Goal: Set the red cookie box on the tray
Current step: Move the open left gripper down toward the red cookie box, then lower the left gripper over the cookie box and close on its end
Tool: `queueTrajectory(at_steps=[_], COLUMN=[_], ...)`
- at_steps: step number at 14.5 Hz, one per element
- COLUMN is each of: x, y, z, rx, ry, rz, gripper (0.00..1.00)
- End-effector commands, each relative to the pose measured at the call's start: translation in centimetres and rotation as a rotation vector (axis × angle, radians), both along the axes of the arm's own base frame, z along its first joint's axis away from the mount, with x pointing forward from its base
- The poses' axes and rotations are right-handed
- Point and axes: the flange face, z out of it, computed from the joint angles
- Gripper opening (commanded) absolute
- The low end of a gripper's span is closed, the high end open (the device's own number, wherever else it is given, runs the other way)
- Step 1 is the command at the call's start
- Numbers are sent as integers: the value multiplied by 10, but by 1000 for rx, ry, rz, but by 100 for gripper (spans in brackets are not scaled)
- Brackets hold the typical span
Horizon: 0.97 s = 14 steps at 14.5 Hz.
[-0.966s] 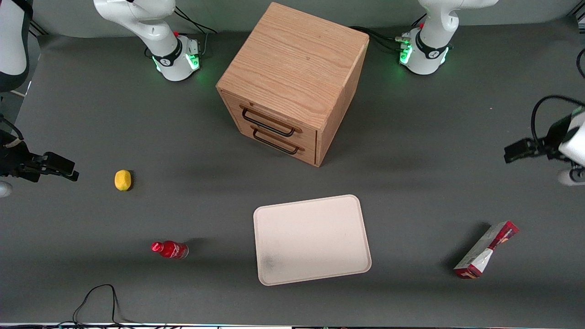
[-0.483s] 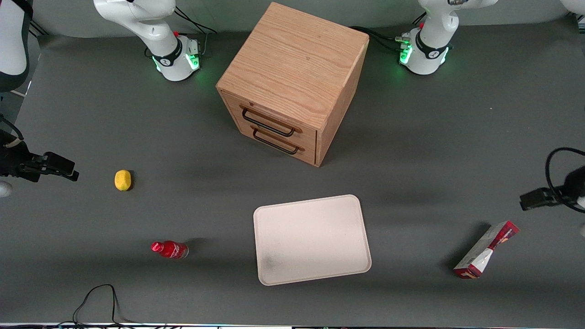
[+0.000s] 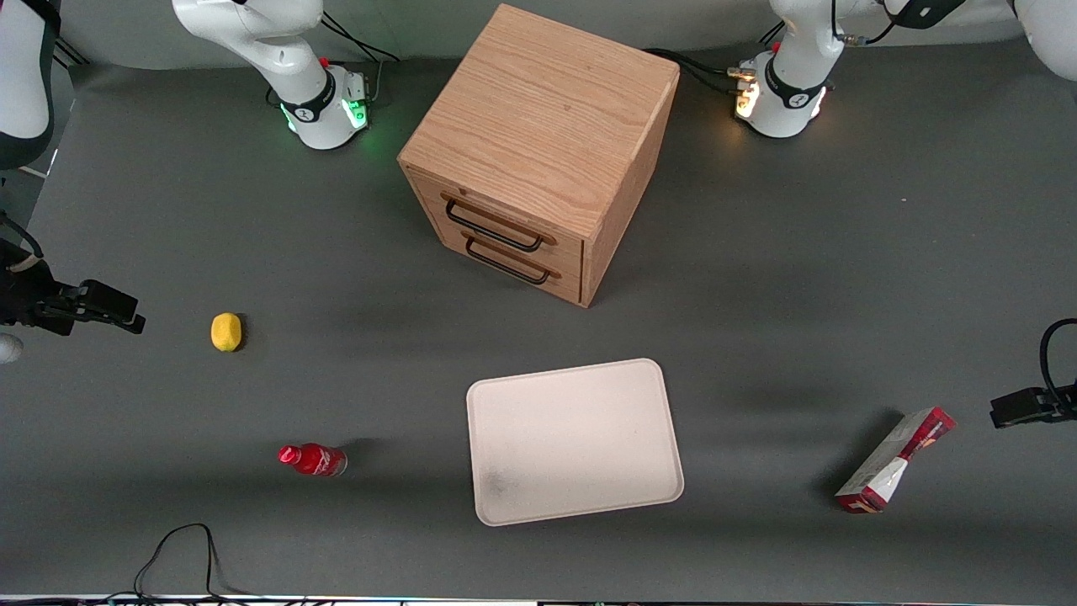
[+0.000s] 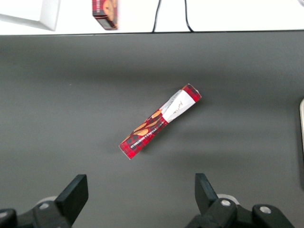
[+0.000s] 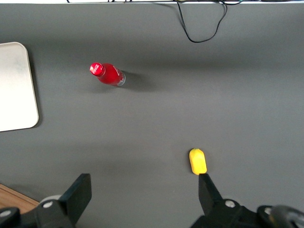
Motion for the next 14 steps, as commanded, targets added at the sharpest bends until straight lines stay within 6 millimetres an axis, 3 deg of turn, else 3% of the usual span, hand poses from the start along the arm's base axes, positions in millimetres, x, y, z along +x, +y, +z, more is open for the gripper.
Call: queueTrajectory(at_steps=[1, 9, 14], x=[3, 4, 4], y=[1, 6, 3], z=[1, -7, -18], rx=[11, 76, 73], ry=[2, 34, 55], rz=[-138, -661, -728], gripper=[100, 100, 100])
